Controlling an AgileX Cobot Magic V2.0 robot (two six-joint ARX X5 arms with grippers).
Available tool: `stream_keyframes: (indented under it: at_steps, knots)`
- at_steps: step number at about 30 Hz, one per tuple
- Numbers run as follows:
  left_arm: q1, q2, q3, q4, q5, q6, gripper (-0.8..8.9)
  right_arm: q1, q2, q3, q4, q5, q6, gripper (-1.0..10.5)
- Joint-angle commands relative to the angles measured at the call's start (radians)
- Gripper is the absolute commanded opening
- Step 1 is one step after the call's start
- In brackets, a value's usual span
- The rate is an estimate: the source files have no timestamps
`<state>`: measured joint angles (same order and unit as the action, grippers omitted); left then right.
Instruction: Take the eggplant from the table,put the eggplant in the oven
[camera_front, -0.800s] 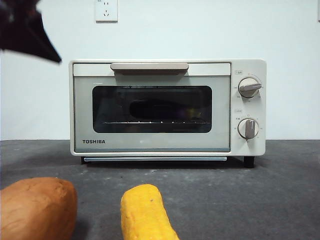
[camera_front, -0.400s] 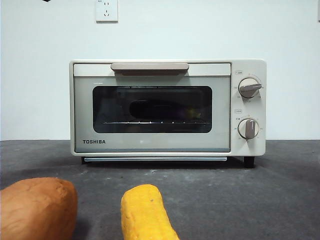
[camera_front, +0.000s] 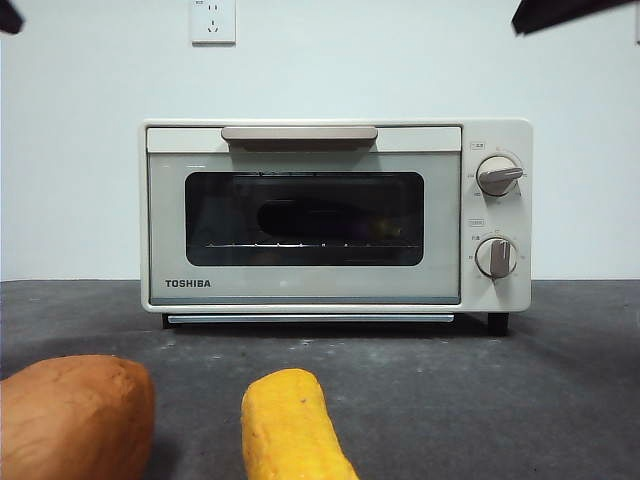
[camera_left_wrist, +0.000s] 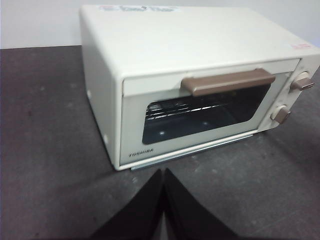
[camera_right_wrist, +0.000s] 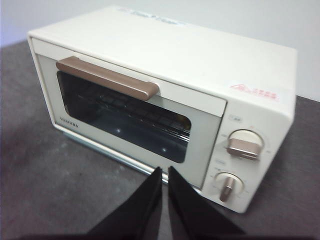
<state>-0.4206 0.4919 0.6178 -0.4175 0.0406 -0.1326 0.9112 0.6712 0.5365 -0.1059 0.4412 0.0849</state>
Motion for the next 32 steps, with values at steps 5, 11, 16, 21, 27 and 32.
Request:
stream_keyframes:
  at_steps: [5, 11, 16, 21, 27, 32]
  knots:
    - [-0.013, -0.088, -0.03, -0.062, -0.01, -0.068, 0.08, 0.009, 0.007, -0.093, 0.084, 0.004, 0.017, 0.0]
    - [-0.013, -0.087, -0.03, -0.058, -0.009, -0.068, 0.08, 0.009, 0.002, -0.093, 0.082, 0.007, 0.016, 0.0]
    - [-0.013, -0.087, -0.03, -0.058, -0.009, -0.068, 0.08, 0.009, -0.008, -0.093, 0.083, 0.005, 0.016, 0.0]
    - [-0.005, -0.14, -0.033, -0.077, -0.019, -0.033, 0.08, 0.009, -0.009, -0.093, 0.083, 0.007, 0.016, 0.0]
    - [0.144, -0.334, -0.108, -0.045, -0.095, 0.092, 0.08, 0.009, -0.009, -0.093, 0.083, 0.007, 0.016, 0.0]
    - [0.274, -0.457, -0.274, 0.064, -0.145, 0.095, 0.08, 0.009, -0.009, -0.093, 0.083, 0.007, 0.016, 0.0]
